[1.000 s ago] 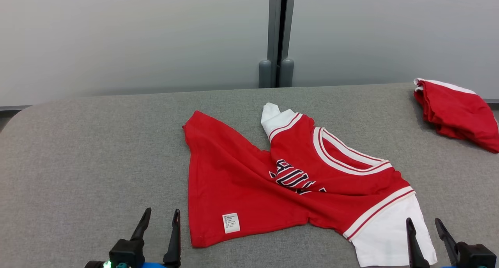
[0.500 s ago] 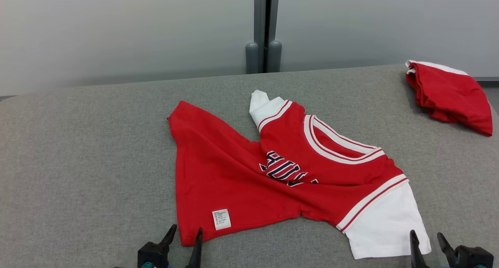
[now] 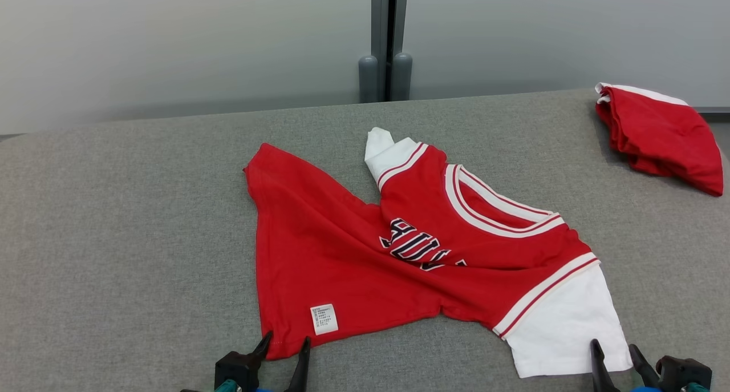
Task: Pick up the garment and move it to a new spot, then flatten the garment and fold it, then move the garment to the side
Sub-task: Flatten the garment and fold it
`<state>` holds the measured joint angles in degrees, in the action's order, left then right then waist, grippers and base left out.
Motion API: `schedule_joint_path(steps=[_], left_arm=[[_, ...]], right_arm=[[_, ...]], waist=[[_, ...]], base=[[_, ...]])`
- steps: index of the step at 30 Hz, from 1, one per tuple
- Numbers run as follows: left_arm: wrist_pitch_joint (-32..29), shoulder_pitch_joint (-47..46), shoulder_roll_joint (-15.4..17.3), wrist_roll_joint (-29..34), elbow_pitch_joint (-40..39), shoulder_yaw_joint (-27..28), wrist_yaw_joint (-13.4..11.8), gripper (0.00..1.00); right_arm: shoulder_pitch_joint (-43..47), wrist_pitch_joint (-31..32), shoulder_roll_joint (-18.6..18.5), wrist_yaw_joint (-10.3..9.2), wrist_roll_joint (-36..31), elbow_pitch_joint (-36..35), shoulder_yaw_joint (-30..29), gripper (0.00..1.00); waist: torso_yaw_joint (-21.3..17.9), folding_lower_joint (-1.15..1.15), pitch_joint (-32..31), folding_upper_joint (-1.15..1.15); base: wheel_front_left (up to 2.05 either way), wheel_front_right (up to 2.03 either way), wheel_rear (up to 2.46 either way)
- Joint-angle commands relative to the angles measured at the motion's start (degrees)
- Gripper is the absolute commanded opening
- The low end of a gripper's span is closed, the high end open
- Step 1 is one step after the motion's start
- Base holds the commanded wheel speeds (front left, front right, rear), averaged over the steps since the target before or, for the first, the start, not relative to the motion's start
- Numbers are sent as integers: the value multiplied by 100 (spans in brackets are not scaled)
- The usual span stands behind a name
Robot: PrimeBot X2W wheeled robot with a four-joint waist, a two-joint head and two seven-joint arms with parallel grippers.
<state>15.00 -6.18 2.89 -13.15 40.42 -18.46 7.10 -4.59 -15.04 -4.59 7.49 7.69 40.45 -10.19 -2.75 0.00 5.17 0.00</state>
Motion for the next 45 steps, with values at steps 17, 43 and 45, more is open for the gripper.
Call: schedule_joint_path(steps=[17,43,45], left_arm=[[18,61,8,246,114,211,-195,100],[14,-524,-1,-464,215,-582,31,0],[14,-558,-1,-503,132,-553,32,0]], right_arm=[[-115,-16,-32,2,75,183,88,100],[-544,10,-30,8,632,527,902,0],[-507,-7,-54,7,687,270,949,0]], waist=[[30,0,21,0],[-8,0,131,0],[-6,0,131,0]], base=[[0,0,0],[0,0,0],[0,0,0]])
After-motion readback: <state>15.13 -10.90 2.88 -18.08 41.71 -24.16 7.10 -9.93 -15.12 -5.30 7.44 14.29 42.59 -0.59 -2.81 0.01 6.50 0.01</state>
